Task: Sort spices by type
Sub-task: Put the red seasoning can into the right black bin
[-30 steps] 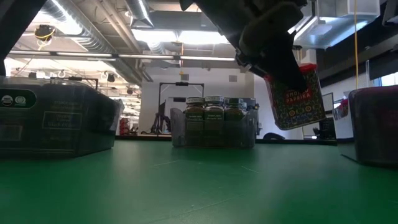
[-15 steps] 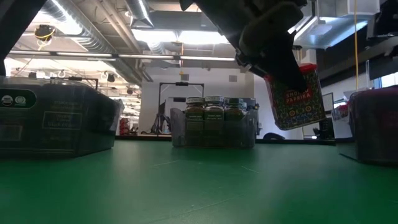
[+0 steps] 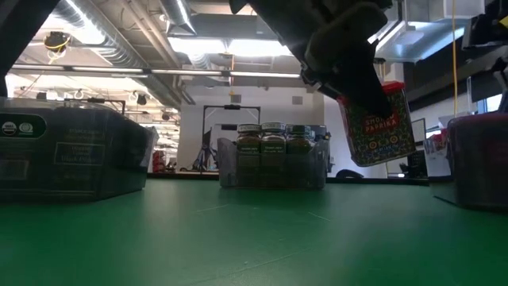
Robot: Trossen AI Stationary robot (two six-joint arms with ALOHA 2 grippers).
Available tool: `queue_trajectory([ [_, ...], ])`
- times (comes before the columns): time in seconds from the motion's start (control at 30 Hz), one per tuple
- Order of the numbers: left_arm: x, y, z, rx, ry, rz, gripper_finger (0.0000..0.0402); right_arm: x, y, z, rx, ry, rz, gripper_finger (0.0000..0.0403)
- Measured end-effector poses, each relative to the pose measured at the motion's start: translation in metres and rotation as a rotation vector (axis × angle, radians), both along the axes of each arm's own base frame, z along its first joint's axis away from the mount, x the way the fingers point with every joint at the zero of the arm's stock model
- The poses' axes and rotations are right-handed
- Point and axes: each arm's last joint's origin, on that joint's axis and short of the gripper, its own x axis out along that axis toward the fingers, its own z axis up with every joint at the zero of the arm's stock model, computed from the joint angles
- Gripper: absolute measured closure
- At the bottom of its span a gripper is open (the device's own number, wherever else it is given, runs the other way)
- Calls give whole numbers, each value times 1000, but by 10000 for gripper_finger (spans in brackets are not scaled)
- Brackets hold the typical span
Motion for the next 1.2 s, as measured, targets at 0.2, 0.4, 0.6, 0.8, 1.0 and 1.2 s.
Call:
queue_trajectory([
  [0.2,0,0,0,1,-1,-1,185,2,4,-1,65,9,15,397],
  [0.4,0,0,0,1,-3,-1,185,5,9,1,122,-4,25,397],
  [0.6,0,0,0,1,-4,-1,185,9,14,1,158,-17,96,397],
  [0.8,0,0,0,2,-3,-1,185,6,12,1,166,57,110,397],
  [1.0,0,0,0,2,-4,-2,185,6,11,18,120,61,95,397],
  [1.2,1,0,1,1,-9,-2,185,7,6,25,-12,-12,97,397],
])
